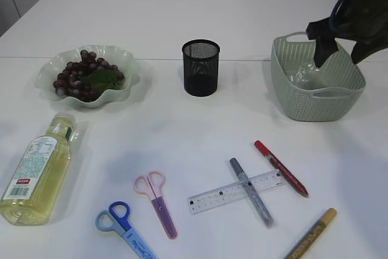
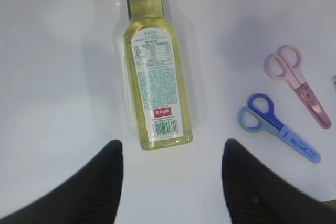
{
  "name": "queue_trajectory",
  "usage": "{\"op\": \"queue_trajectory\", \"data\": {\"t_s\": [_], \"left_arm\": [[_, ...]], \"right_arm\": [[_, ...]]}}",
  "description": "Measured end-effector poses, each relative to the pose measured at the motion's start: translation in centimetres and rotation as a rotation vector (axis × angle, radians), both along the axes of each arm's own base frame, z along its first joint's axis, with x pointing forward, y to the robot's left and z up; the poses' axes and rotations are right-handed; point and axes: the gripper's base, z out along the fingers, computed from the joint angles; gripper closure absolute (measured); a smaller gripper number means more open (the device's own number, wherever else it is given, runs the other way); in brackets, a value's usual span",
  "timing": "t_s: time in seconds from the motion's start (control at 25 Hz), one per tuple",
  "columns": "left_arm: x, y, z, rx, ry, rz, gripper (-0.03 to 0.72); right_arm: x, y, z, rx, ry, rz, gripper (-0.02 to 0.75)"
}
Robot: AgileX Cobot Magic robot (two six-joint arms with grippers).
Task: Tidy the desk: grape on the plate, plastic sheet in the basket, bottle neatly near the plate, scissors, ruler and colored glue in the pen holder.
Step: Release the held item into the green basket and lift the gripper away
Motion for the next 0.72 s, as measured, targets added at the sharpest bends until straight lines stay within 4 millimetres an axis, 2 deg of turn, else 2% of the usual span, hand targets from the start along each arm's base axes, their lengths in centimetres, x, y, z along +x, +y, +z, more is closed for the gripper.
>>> {"op": "queue_trajectory", "data": {"t_s": [0.32,0.44,0.72], "left_arm": [[0.4,-0.2,0.2,-0.030,-0.044,0.008,0.253],[0.4,-0.2,0.3,-0.033,-0.053,0.009,0.253],[1.2,-0.3,-0.1,-0.039,-0.065,0.014,0.253]], "right_arm": [[-3.7,1.7,5.6,0.063,-0.034,0.030,0.163],[-5.4,2.0,6.8,0.065,-0.034,0.038,0.163],[-10.7,1.4,5.5,0.058,0.040,0.035,0.163]]}}
